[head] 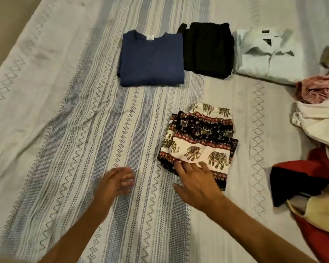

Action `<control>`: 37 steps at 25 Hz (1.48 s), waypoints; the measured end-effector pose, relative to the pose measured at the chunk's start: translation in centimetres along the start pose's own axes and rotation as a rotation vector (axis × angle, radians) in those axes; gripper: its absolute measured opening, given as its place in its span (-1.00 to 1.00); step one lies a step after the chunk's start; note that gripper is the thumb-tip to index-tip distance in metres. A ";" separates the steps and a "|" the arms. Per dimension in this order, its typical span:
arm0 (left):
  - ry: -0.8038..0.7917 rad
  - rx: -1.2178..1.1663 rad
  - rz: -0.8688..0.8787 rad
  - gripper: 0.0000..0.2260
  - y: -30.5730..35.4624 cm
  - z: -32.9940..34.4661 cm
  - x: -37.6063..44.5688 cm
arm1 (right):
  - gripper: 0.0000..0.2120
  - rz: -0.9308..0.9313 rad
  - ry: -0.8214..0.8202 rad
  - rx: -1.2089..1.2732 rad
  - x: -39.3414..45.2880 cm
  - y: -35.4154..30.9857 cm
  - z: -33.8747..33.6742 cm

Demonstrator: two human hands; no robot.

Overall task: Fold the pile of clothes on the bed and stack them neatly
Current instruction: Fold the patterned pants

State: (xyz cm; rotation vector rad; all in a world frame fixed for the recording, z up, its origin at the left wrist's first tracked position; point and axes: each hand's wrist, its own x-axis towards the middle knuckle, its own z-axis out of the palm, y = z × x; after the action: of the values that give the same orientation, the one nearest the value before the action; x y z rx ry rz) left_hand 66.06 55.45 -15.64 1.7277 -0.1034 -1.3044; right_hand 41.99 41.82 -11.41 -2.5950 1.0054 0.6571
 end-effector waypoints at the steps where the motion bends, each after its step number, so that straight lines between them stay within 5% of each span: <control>1: -0.018 0.017 0.031 -0.72 0.1 0.7 -0.1 | -0.40 0.020 0.091 0.005 -0.3 0.2 1.1; 4: -0.062 0.161 0.138 -0.74 0.8 4.2 -0.2 | -0.49 0.332 0.365 0.191 -0.9 2.7 2.1; 7: -0.060 0.282 0.299 -0.61 1.8 8.8 0.1 | -0.35 0.776 0.345 0.655 -1.0 6.8 3.2; 9: -0.111 0.319 0.322 -0.58 2.6 11.5 0.9 | -0.34 0.845 0.355 0.947 -1.1 8.8 4.1; 12: -0.131 0.487 0.263 -0.60 3.1 13.3 2.5 | -0.67 0.768 0.290 1.375 -1.7 8.6 3.9; 17: -0.131 0.580 0.186 -0.71 3.3 11.9 2.9 | -0.86 0.681 0.205 1.370 -3.0 8.2 5.4; 22: -0.368 0.691 -0.083 -0.54 2.9 7.9 1.0 | -0.77 0.626 -0.376 1.431 -6.1 10.2 5.7; 24: -0.341 0.694 -0.077 -0.44 2.4 7.7 0.0 | -0.73 0.609 -0.278 1.593 -7.0 10.2 5.1; 30: -0.126 0.704 0.104 -0.18 3.2 13.6 0.0 | -0.47 0.775 0.344 1.878 -3.5 10.2 1.8; 35: -0.085 0.639 0.092 -0.06 5.4 17.9 2.9 | -0.76 0.682 0.265 1.847 2.5 12.6 -1.1; 37: -0.126 0.613 0.110 -0.31 5.7 18.5 3.6 | -0.80 0.651 0.189 1.832 2.7 13.4 -0.9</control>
State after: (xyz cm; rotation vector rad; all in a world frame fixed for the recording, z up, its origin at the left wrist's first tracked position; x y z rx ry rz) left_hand 55.53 38.88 -14.07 2.1005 -0.7250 -1.3845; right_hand 34.84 30.30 -13.26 -0.7071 1.4132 -0.3951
